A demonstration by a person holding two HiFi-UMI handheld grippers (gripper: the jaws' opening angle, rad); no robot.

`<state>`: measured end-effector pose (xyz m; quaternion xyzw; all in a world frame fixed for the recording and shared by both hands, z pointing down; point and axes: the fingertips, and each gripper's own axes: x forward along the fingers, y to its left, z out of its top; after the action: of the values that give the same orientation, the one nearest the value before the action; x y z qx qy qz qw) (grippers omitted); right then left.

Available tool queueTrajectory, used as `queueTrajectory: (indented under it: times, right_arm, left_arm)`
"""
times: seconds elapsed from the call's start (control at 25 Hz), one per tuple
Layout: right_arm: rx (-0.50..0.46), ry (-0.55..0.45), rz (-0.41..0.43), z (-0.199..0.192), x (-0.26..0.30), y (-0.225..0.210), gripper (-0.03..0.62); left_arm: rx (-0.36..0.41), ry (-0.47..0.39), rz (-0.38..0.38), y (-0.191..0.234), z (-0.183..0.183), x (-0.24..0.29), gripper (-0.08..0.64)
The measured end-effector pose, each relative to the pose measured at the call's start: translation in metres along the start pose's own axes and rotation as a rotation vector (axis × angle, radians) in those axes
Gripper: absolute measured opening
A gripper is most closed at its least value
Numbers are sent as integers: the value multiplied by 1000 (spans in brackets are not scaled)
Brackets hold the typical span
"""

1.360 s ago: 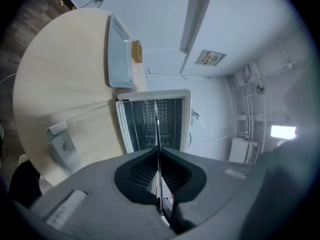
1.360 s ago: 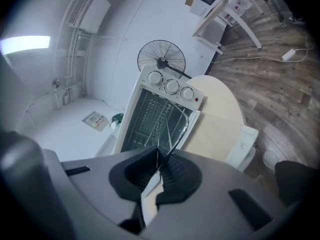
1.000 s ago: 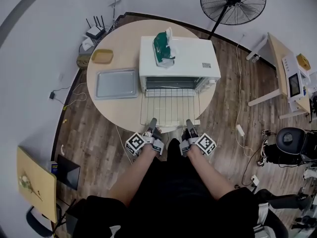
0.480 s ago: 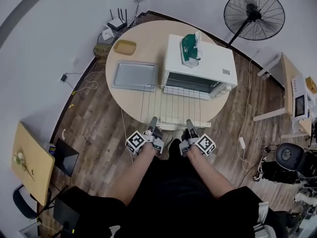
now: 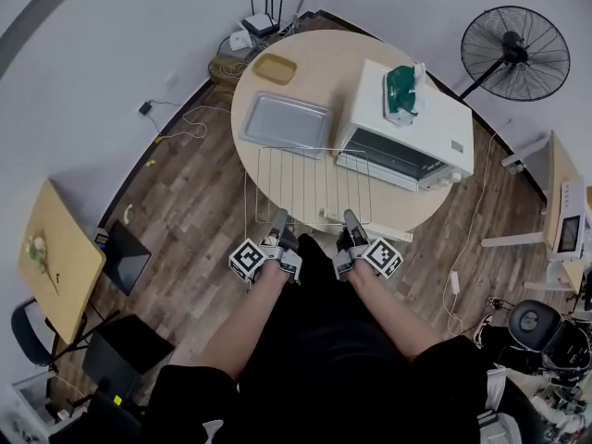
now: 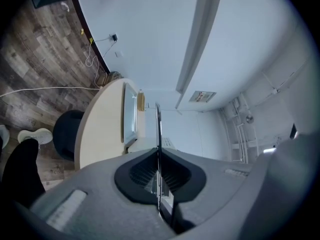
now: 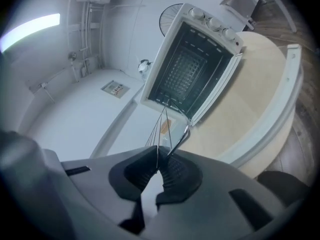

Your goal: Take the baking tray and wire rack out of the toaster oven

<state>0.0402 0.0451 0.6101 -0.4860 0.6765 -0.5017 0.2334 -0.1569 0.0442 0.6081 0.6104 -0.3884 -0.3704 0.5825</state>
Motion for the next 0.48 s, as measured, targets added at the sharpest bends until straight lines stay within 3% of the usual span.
queueTrajectory:
  times: [0.48]
  right_arm:
    - [-25, 157, 51, -42, 83, 23, 6]
  left_arm:
    - [33, -135, 70, 17, 79, -9, 20]
